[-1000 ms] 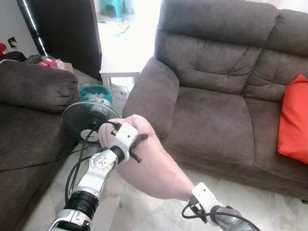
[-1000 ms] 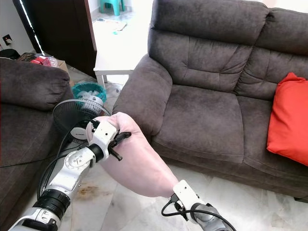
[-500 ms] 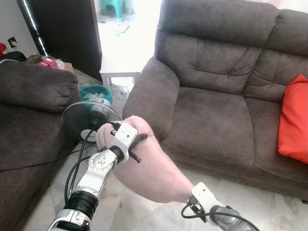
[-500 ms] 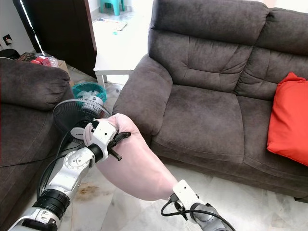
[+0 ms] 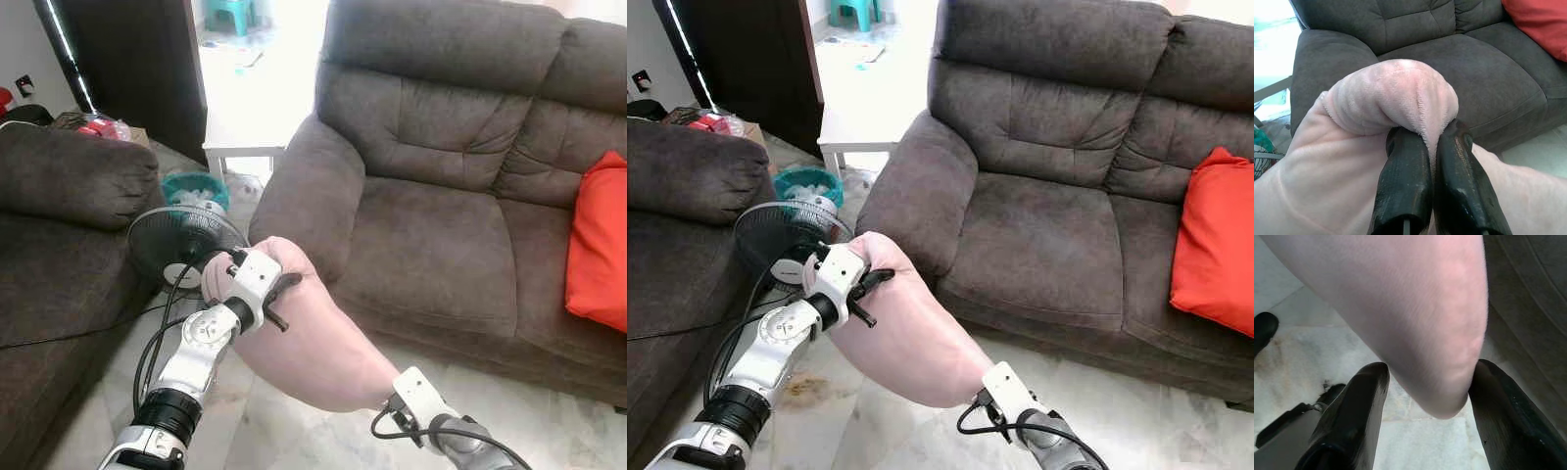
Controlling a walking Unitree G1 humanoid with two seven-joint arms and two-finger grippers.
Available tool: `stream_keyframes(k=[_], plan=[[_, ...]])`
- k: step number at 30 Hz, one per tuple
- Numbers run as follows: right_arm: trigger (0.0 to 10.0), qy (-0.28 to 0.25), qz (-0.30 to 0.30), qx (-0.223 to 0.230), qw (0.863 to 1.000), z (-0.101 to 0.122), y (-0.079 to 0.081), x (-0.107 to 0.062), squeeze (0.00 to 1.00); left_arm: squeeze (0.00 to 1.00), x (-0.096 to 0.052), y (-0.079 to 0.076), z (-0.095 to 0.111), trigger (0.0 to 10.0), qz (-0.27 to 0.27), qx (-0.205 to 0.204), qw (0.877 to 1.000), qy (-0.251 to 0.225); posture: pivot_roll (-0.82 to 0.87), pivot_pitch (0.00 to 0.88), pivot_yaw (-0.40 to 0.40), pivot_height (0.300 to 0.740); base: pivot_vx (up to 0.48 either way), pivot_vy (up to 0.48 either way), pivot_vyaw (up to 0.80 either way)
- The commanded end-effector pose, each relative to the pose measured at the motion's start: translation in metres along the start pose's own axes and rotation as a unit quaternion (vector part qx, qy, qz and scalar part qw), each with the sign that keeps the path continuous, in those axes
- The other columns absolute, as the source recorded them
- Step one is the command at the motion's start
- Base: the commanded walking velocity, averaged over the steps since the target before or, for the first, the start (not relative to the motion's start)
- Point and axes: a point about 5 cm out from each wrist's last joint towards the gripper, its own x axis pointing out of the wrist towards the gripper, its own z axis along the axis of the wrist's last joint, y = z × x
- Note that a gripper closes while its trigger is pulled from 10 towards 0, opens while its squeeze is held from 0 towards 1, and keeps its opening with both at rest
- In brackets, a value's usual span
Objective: Move the pillow to the sofa from floor
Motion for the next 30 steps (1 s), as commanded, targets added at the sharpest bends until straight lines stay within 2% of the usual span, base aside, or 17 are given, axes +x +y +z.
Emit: stream_keyframes(k=[1,6,7,8,9,30], plan=[[10.0,0.003,0.001,0.002,1.000,-0.0007,0.0007,0.0001,0.00,0.00,0.0081,0.0055,0.0330,10.0,0.001,0.019,0.998,-0.065,0.12,0.040,-0.082,0.740,0.000,0.000,0.00],[10.0,-0.004,0.007,0.008,1.000,0.0013,0.0021,0.0003,0.00,0.00,0.0080,0.0063,0.0337,10.0,0.003,0.020,0.998,-0.067,0.12,0.041,-0.081,0.740,0.000,0.000,0.00],[2.2,-0.008,0.010,0.012,1.000,0.0027,0.0027,0.0005,0.00,0.00,0.0079,0.0066,0.0340,10.0,0.004,0.020,0.997,-0.068,0.12,0.042,-0.081,0.740,0.000,0.000,0.00],[2.2,-0.013,0.013,0.017,1.000,0.0041,0.0034,0.0007,0.00,0.00,0.0078,0.0070,0.0343,10.0,0.005,0.019,0.997,-0.069,0.12,0.042,-0.081,0.740,0.000,0.000,0.00],[0.0,-0.017,0.022,0.021,0.999,0.0051,0.0047,0.0008,0.00,0.00,0.0077,0.0072,0.0344,10.0,0.005,0.018,0.997,-0.069,0.12,0.042,-0.081,0.740,0.000,0.000,0.00],[0.0,-0.013,0.034,0.037,0.999,-0.0009,0.0091,0.0002,0.00,0.00,0.0076,0.0081,0.0364,10.0,0.009,0.016,0.997,-0.073,0.12,0.047,-0.080,0.740,0.000,0.000,0.00]])
